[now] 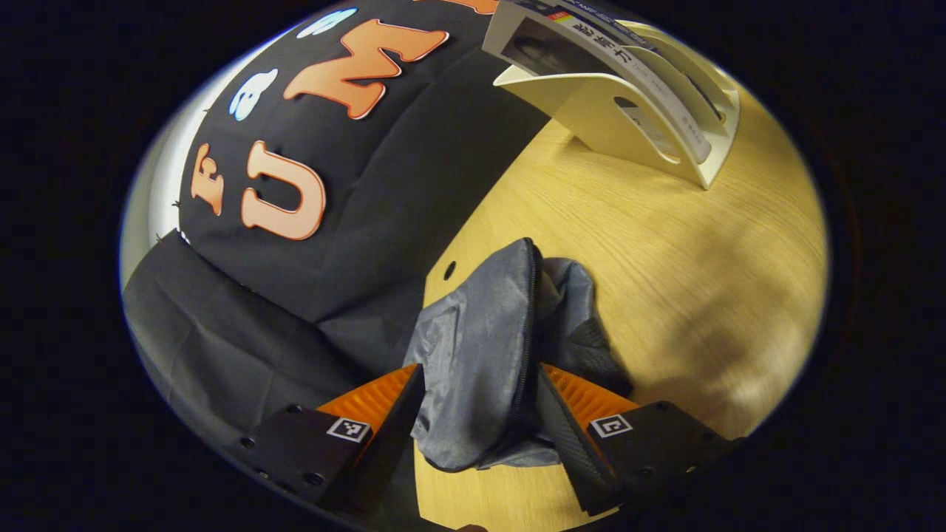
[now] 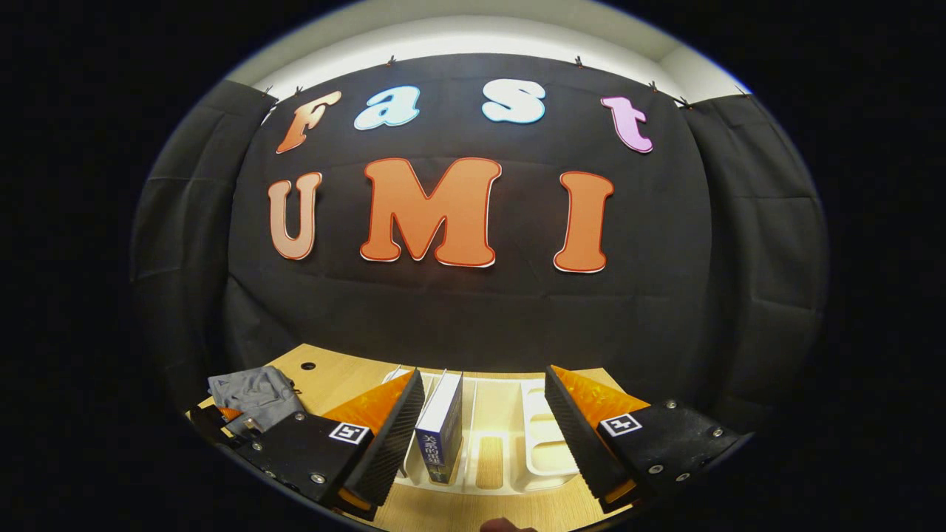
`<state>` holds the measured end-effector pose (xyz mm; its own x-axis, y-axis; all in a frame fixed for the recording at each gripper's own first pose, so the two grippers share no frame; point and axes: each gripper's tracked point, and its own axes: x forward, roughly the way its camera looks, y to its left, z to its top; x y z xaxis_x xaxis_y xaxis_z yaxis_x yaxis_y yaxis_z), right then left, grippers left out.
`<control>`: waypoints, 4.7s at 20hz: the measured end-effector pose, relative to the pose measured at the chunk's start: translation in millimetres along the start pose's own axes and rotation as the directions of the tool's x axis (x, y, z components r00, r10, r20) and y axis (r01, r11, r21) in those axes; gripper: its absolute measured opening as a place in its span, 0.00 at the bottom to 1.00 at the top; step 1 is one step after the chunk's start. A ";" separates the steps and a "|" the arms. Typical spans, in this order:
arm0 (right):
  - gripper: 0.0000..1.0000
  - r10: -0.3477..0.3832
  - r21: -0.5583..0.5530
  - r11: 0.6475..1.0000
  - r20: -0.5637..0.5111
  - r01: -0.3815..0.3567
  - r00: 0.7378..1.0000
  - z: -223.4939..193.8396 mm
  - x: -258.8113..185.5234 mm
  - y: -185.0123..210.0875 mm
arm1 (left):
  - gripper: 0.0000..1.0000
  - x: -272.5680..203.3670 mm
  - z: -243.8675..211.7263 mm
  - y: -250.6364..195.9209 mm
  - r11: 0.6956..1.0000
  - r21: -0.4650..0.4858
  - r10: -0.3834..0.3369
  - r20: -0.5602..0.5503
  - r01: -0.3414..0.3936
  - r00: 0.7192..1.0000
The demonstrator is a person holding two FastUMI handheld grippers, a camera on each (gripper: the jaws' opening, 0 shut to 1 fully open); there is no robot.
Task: Open the schoolbag, grab two books from the bookshelf and put them into the schoolbag.
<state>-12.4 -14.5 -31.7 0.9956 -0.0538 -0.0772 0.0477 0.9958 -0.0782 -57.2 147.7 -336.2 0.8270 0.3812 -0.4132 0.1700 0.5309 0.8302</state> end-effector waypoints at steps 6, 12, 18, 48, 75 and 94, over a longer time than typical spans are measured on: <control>0.97 0.005 -0.003 1.000 -0.006 -0.005 1.000 2.6 7.0 5.6 | 0.84 8.0 13.7 22.6 0.999 -0.005 0.045 0.027 -0.045 0.999; 0.97 0.023 -0.016 1.000 -0.031 -0.023 0.999 1.7 16.6 28.0 | 0.68 43.7 4.8 30.7 0.999 -0.040 -0.033 -0.043 0.031 0.999; 0.97 0.034 -0.022 0.999 -0.076 -0.036 0.997 0.9 30.7 59.6 | 0.13 50.7 7.1 44.0 0.986 -0.102 -0.133 -0.003 0.132 0.991; 0.98 0.080 -0.017 0.991 -0.712 -0.131 0.698 -97.1 95.7 142.5 | 0.05 79.9 18.9 158.7 0.657 -0.232 -0.719 0.093 0.717 0.689; 0.38 0.174 0.159 0.985 -0.938 -0.072 0.299 -151.3 122.2 138.3 | 0.05 82.2 28.8 161.1 0.502 -0.480 -0.826 -0.019 0.720 0.563; 0.37 0.183 0.262 0.963 -0.803 0.060 0.567 -14.9 30.8 124.2 | 0.04 67.3 36.9 163.1 0.442 -0.343 -0.871 0.056 0.829 0.487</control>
<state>23.0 106.4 -58.7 0.5086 0.0923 -0.8560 0.1271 0.9753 0.1807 46.0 232.0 -214.8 0.2847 -0.3190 -0.9040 0.5768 0.8102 -0.1042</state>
